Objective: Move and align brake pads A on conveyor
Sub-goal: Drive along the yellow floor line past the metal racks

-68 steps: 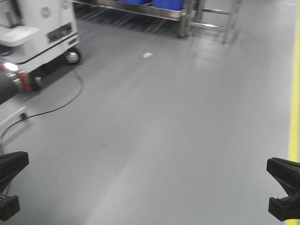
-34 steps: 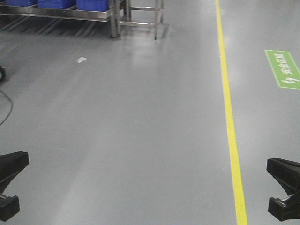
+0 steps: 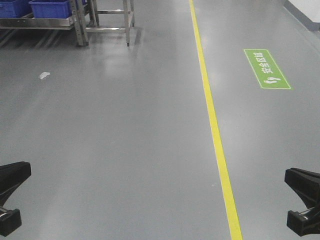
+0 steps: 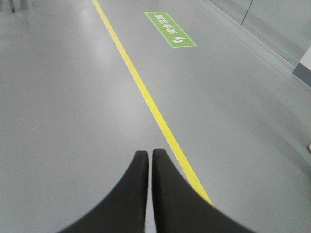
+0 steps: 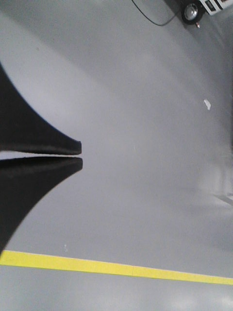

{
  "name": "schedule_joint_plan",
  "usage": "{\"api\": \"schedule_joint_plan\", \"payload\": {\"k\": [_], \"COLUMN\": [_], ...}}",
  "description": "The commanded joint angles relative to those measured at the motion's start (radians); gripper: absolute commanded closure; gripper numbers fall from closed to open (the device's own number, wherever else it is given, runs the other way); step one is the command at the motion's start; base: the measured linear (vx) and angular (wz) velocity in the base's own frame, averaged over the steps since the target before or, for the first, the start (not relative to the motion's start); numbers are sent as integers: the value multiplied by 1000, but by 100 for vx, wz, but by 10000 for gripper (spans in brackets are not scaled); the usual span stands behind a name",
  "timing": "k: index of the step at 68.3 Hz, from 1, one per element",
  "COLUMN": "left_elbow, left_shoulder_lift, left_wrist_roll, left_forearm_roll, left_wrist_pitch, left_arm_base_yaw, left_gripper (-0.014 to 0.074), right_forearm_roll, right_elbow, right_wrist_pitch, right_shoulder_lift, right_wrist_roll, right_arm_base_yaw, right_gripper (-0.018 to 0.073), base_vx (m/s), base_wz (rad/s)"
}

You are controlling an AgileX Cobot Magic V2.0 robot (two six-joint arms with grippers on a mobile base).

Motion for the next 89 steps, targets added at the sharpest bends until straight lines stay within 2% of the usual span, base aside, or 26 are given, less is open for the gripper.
{"api": "schedule_joint_plan", "payload": {"k": [1, 89], "left_elbow": [-25, -25], "left_shoulder_lift": [0, 0], "left_wrist_roll": [2, 2], "left_forearm_roll": [-5, -5], "left_wrist_pitch": [-69, -69], "left_arm_base_yaw": [-6, -6], "left_gripper": [603, 603], "right_forearm_roll": [5, 5], "right_elbow": [-27, -27], "right_wrist_pitch": [-61, -61], "right_shoulder_lift": [3, 3], "right_wrist_roll": [-10, -10], "right_arm_base_yaw": [1, 1], "right_gripper": [568, 568], "base_vx": [32, 46], "base_wz": [-16, -6]}}
